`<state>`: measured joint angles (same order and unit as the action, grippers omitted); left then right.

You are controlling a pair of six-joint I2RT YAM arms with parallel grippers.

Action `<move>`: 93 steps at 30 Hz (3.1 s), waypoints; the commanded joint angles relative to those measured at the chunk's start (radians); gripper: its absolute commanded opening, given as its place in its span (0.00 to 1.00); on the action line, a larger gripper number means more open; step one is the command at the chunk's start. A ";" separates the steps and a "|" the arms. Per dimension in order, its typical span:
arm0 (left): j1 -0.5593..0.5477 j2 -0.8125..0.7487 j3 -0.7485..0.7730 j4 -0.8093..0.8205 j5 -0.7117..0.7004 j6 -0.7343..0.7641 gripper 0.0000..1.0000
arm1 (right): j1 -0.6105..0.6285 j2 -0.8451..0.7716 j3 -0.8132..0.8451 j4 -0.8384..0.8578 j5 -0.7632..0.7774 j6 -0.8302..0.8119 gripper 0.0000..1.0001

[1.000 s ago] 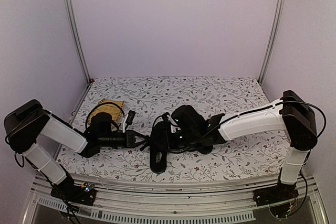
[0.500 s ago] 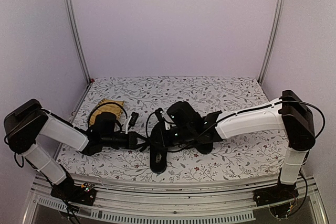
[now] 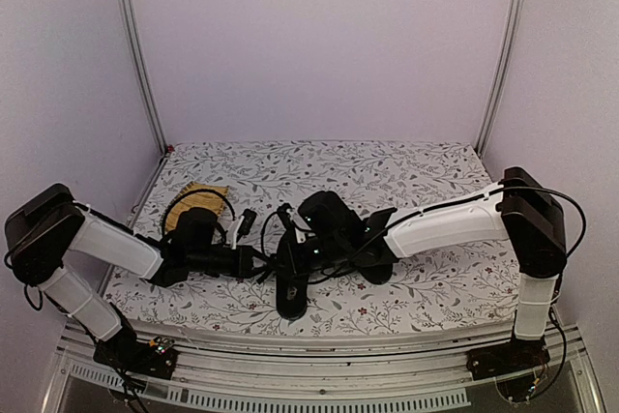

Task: Tie the shoes
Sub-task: Cross the half-tied shoelace with the shoelace loop.

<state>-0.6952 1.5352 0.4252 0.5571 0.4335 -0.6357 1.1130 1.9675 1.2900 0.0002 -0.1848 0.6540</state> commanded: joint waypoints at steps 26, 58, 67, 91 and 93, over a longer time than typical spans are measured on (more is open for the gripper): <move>-0.040 -0.043 0.011 -0.005 -0.022 0.028 0.00 | 0.005 0.072 0.040 -0.037 0.190 0.008 0.02; 0.113 -0.014 0.139 -0.256 -0.049 0.107 0.39 | 0.001 0.037 -0.018 -0.008 0.209 0.038 0.02; 0.155 0.093 0.216 -0.275 0.024 0.135 0.40 | 0.001 0.038 -0.017 -0.002 0.202 0.037 0.02; 0.305 0.178 0.444 -0.543 0.229 0.448 0.31 | 0.001 0.037 -0.015 -0.002 0.198 0.036 0.02; 0.285 0.209 0.461 -0.552 0.261 0.470 0.29 | 0.001 0.037 -0.015 -0.002 0.199 0.036 0.02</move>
<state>-0.3683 1.6787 0.8547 0.0845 0.5861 -0.2703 1.1126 2.0247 1.2884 0.0032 0.0063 0.6853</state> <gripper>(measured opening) 0.303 0.022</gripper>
